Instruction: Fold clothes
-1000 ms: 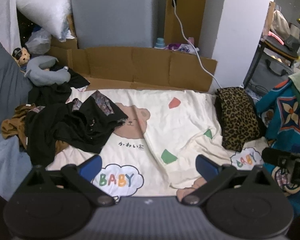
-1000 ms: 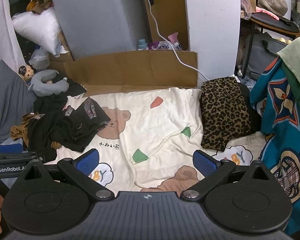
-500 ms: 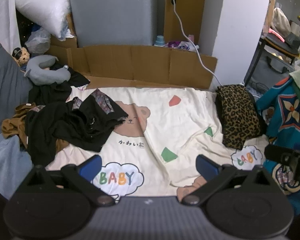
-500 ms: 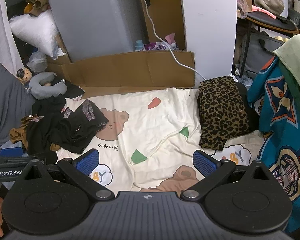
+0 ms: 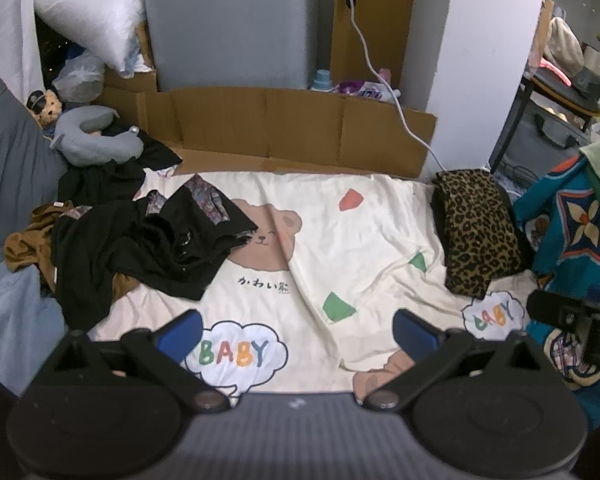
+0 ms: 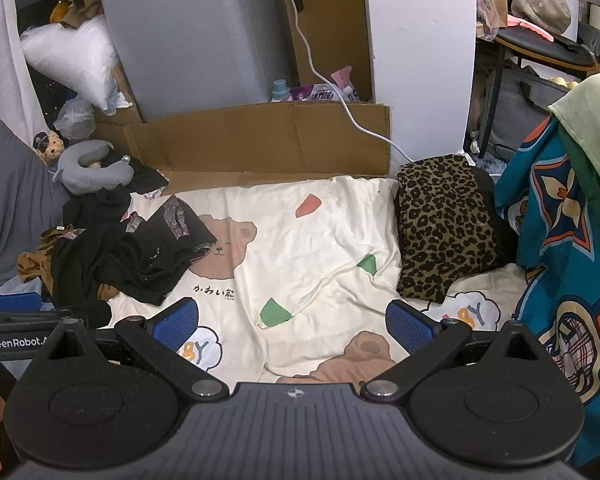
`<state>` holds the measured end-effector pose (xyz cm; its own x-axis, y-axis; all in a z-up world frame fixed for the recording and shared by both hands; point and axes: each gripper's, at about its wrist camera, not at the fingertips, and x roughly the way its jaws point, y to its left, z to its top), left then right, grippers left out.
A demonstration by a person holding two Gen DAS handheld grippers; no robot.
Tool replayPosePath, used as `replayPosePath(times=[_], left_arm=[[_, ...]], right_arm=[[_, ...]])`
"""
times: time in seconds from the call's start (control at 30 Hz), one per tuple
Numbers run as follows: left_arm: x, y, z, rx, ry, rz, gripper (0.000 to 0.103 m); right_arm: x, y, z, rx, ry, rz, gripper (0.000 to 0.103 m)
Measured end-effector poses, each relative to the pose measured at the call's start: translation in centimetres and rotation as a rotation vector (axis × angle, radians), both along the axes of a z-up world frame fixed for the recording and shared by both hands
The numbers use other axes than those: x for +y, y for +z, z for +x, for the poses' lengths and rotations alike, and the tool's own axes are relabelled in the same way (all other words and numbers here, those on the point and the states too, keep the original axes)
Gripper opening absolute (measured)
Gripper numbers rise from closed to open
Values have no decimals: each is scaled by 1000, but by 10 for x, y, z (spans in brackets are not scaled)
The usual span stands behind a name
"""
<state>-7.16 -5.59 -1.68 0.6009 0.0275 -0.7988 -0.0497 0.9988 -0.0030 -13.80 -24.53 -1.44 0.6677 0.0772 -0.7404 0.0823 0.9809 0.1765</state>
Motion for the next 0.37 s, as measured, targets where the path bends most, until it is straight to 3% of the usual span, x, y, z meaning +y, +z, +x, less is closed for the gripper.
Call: replayPosePath(times=[0.37], left_arm=[[-2, 0, 0, 3, -6, -7, 103]], right_arm=[[-3, 1, 0, -1, 0, 0, 103]])
